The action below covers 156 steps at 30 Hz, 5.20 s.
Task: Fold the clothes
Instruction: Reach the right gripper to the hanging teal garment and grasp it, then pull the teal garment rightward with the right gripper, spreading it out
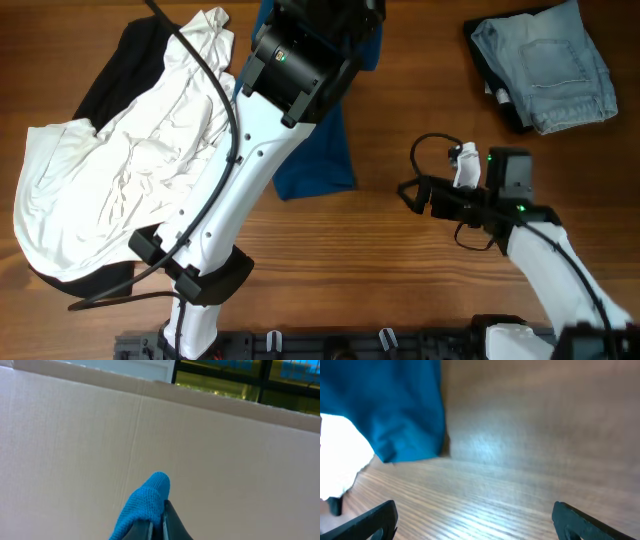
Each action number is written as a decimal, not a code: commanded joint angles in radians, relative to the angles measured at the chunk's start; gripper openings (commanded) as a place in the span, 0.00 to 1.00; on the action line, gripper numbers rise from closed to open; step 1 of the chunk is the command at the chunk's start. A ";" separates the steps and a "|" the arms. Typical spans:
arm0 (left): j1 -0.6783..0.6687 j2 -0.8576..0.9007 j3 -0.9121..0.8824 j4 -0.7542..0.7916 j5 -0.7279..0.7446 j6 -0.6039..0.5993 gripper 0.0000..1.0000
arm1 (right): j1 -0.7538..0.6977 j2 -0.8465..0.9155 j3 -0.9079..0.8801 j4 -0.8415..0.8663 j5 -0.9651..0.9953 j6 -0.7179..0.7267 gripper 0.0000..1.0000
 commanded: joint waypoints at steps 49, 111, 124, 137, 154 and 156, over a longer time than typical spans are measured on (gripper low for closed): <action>0.010 -0.032 0.026 -0.060 -0.025 -0.006 0.04 | 0.370 0.598 0.766 -0.545 -0.085 -0.418 1.00; 0.043 -0.006 0.026 -0.158 -0.057 -0.051 0.04 | 0.541 0.775 0.838 -0.455 0.272 -0.600 0.82; 0.043 -0.006 0.026 -0.165 -0.061 -0.051 0.04 | 0.578 0.775 0.869 -0.490 0.340 -0.563 0.04; 0.055 -0.006 0.026 -0.166 -0.069 -0.048 0.04 | 0.341 0.774 0.871 -0.388 0.347 -0.350 0.04; 0.138 -0.005 0.026 -0.370 -0.068 -0.176 0.04 | -0.060 0.646 1.291 -0.628 0.431 -0.287 0.04; 0.153 -0.005 0.026 -0.413 -0.068 -0.210 0.04 | -0.060 0.643 1.368 -0.676 0.470 -0.287 0.04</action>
